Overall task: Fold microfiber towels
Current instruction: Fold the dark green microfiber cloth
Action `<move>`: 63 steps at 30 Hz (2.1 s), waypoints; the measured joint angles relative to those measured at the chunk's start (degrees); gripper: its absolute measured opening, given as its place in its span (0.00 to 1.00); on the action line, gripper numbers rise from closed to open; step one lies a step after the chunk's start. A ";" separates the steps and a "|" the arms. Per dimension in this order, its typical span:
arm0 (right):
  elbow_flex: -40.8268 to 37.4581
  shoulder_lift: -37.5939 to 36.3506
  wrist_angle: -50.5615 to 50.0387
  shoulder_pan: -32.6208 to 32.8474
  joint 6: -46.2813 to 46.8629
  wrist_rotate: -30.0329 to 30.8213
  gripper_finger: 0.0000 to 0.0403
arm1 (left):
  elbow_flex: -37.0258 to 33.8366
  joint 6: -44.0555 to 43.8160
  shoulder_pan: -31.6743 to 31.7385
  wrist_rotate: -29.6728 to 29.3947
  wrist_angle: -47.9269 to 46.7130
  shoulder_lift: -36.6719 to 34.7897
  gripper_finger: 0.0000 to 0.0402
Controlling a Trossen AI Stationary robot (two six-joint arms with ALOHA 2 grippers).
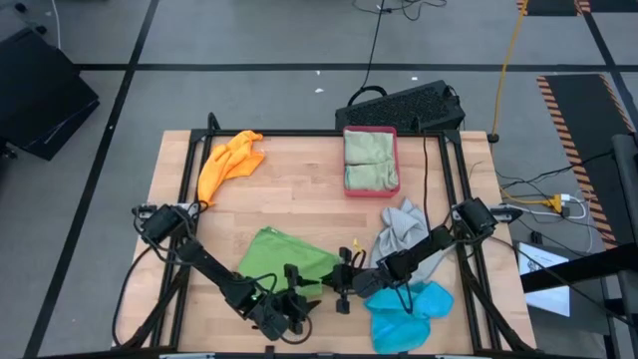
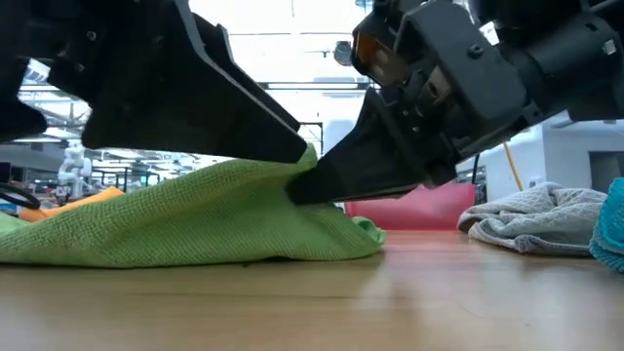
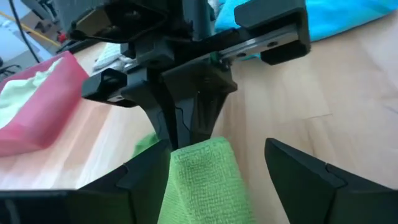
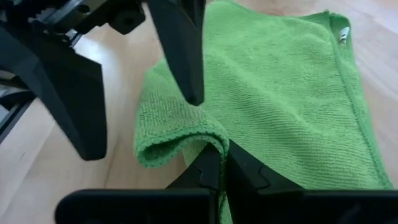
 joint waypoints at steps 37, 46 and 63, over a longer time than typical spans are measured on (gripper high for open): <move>0.00 -0.02 0.81 -1.18 -2.83 -2.59 0.03 | 0.00 -1.60 -2.17 -9.27 -1.16 0.59 0.04; -0.02 -9.33 -18.43 1.09 -15.23 -4.37 0.29 | 0.00 -3.62 -4.32 -8.40 -1.29 -0.32 0.02; -0.42 -11.66 -31.80 -0.25 -46.34 -4.01 0.45 | 0.02 -5.97 -4.67 -3.66 -4.68 -1.86 0.03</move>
